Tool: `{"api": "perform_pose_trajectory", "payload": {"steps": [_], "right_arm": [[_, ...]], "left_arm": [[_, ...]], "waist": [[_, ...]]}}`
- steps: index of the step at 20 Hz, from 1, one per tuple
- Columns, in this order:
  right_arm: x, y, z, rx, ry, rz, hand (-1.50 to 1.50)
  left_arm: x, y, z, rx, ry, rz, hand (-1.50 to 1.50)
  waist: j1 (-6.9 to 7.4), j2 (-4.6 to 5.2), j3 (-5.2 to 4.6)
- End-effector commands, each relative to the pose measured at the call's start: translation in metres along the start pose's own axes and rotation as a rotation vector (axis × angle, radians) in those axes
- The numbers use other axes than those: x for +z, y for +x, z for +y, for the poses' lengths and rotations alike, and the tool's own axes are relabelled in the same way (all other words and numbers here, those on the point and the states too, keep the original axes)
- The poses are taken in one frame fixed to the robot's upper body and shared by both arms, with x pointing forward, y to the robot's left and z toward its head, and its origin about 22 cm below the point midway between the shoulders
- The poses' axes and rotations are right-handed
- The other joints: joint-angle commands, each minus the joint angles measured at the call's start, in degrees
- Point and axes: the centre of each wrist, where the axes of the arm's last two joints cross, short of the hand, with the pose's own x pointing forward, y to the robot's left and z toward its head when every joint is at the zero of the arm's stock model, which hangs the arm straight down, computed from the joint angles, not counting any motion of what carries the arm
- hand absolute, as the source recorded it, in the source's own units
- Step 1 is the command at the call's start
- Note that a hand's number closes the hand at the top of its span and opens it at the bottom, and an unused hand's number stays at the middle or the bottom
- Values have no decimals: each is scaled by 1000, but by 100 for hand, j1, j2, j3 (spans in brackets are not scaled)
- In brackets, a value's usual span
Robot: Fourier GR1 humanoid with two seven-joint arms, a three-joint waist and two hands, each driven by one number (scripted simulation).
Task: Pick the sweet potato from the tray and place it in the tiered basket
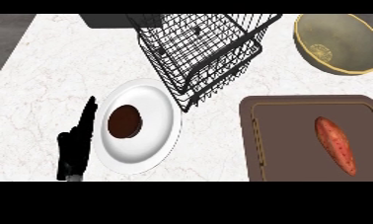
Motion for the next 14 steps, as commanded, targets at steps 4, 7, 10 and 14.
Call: {"api": "perform_pose_trajectory", "payload": {"steps": [4,7,10,14], "right_arm": [[6,55,9,419,171,126,-150],[0,61,30,527,132,158,-150],[-6,69,56,518,79,149,-150],[-7,52,82,572,96,185,-150]], "left_arm": [[14,-21,-10,12,-29,51,0],[0,-3,-25,6,-27,58,0],[9,-11,-10,5,-16,55,0],[5,-7,-14,13,-16,53,0]], "waist": [[29,18,-30],[2,19,-28],[33,8,-29],[23,12,-26]]}}
